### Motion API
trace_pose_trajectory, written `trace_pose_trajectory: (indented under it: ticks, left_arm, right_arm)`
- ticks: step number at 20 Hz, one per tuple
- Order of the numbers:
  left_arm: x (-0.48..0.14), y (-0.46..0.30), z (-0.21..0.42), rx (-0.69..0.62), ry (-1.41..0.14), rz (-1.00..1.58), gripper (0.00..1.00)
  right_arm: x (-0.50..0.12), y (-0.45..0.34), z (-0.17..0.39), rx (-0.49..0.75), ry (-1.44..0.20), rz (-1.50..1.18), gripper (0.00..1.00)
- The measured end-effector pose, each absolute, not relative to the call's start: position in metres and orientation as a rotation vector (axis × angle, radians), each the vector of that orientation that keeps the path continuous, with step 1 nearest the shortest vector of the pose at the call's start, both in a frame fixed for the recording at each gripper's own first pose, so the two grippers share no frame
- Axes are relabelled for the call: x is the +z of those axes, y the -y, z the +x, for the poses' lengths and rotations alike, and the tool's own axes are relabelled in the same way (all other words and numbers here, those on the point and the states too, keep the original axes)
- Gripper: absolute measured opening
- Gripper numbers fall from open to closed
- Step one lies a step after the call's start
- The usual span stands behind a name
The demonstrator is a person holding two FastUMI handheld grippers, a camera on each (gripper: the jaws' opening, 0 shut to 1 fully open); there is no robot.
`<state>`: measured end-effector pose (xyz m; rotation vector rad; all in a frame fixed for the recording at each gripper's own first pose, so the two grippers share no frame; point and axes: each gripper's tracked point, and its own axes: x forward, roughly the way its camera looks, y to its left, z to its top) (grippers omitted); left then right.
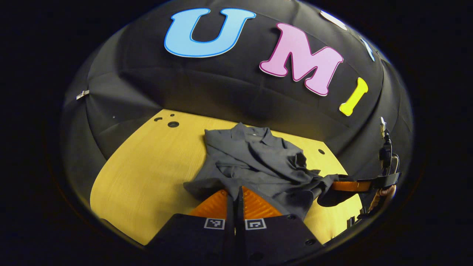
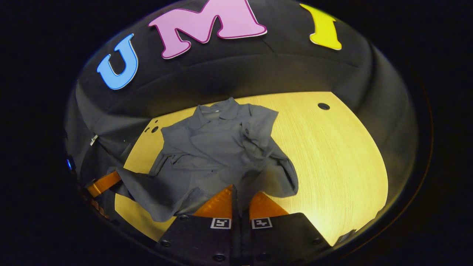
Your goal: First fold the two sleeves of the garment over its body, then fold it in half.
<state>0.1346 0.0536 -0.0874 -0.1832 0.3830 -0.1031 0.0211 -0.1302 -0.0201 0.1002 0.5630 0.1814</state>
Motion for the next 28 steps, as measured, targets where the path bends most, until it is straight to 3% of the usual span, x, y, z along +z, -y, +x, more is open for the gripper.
trace_pose_trajectory:
  ticks: [13,21,28]
  left_arm:
    - [-0.017,-0.079,0.284,-0.054,-0.198,-0.195,0.05]
    - [-0.039,-0.084,0.375,-0.037,-0.207,-0.209,0.05]
    - [-0.072,-0.079,0.410,-0.046,-0.262,-0.178,0.05]
  right_arm:
    - [0.046,0.127,0.154,0.186,-0.402,0.038,0.05]
    - [0.041,0.120,0.233,0.178,-0.385,0.036,0.05]
    - [0.011,0.115,0.275,0.151,-0.425,0.096,0.09]
